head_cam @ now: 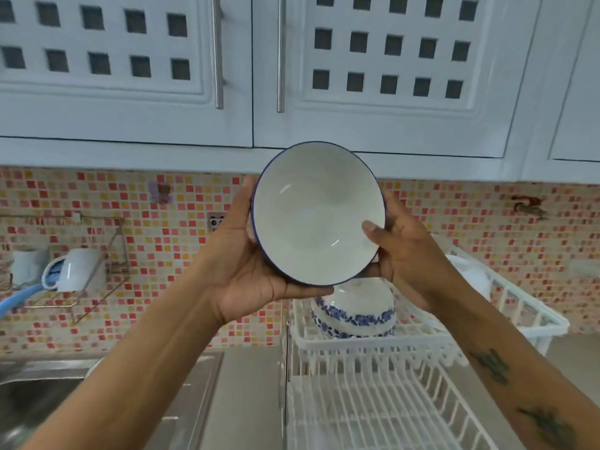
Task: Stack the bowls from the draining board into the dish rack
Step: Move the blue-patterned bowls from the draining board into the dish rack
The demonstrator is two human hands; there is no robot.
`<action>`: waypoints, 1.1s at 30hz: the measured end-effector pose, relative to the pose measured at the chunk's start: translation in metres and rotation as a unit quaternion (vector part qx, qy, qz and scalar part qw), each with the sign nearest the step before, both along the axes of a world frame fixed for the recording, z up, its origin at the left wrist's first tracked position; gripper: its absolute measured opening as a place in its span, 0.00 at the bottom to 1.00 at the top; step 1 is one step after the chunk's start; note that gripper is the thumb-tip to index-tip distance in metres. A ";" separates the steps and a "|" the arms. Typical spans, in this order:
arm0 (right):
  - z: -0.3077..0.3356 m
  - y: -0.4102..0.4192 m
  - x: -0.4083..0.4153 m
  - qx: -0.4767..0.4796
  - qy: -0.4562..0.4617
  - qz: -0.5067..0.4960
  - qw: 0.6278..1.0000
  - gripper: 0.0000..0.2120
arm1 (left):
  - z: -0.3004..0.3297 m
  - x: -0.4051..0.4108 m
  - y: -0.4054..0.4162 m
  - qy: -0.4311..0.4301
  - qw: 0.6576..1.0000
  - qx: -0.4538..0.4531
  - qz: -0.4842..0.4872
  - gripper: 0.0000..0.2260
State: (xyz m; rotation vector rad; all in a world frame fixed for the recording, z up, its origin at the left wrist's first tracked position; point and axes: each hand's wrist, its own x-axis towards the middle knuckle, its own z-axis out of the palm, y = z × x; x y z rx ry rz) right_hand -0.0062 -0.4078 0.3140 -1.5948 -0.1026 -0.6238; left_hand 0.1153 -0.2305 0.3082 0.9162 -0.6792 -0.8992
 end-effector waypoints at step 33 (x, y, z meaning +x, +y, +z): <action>-0.061 -0.092 0.054 0.044 0.306 -0.128 0.942 0.21 | -0.065 0.011 -0.106 -0.634 0.691 0.271 0.218 0.46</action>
